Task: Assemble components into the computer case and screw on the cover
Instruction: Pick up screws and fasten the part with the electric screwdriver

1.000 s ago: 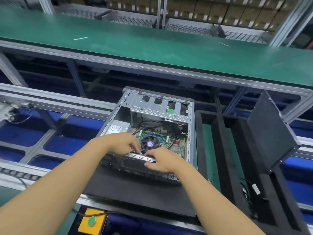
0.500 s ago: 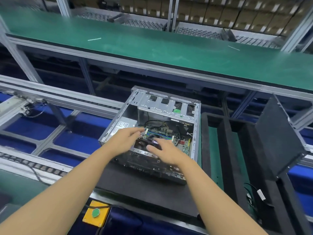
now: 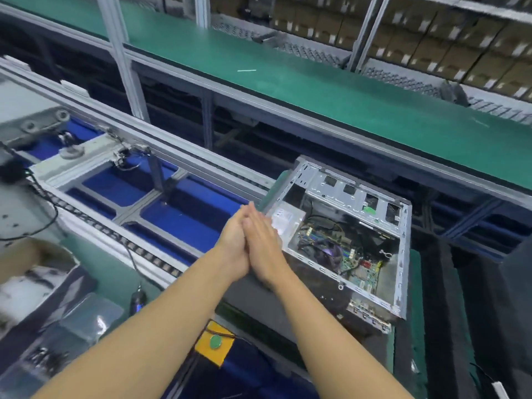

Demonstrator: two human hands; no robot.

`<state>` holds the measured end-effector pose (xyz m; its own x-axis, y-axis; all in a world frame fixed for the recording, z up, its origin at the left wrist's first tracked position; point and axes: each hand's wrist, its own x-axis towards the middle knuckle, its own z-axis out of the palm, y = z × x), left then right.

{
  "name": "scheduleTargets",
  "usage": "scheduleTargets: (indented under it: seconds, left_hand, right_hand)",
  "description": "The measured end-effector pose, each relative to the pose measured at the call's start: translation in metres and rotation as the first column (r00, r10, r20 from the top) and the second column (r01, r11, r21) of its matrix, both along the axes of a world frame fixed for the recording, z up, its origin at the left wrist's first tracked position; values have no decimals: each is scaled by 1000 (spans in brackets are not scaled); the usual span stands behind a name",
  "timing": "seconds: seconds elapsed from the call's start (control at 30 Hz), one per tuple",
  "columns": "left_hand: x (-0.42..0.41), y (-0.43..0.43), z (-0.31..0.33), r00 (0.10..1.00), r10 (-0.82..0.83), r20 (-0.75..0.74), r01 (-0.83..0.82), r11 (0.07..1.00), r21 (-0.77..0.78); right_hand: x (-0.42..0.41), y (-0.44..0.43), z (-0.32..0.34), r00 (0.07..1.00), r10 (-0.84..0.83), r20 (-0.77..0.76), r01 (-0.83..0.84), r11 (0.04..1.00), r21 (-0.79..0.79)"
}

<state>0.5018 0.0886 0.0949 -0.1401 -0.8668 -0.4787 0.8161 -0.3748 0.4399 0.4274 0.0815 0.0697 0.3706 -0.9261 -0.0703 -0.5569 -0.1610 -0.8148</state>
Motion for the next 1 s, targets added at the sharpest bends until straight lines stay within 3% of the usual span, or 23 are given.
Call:
scheduleTargets:
  seconds: [0.1,0.17,0.23,0.3,0.33,0.4,0.5,0.6,0.67,0.83,0.93,1.0]
  left_hand:
    - [51,20,-13,985,-9,173,9,1000,-1]
    - [87,35,-30,928,29,371,-38,999,16]
    - [127,52,-52,773,65,631,-101,995,22]
    - [168,71,-74,570,61,819,-173,984,48]
    - [190,82,-87,505,34,863,-216,972,88]
    - [220,93,-106,455,-35,890,-271,946,176]
    - [257,107,-133,296,-254,921,-244,912,330]
    - [275,119,-157,413,-215,885,-275,897,346]
    - [281,130,-170,475,-236,848,-212,905,370]
    - [283,156,-201,566,-333,754,-10,912,410]
    - [285,161,-213,714,-283,641,1,915,403]
    - [286,164,-223,747,-249,617,-15,921,389]
  right_hand:
    - [39,1,-17,987,33,-160,-34,999,-4]
    - [67,6,-32,990,68,-127,-60,996,71]
    - [97,16,-48,993,71,-94,-59,991,121]
    - [126,25,-63,985,31,-167,-3,987,161]
    - [142,31,-73,985,22,-170,14,978,208]
    - [158,41,-91,989,15,-148,30,955,294]
    - [187,58,-123,975,36,-220,37,947,318]
    - [200,68,-151,947,84,-311,18,950,313]
    - [207,73,-167,923,146,-356,-21,943,333]
    - [218,94,-201,903,245,-353,9,811,586]
    - [230,106,-217,873,207,-442,78,835,545]
    - [239,114,-224,831,230,-506,79,852,517]
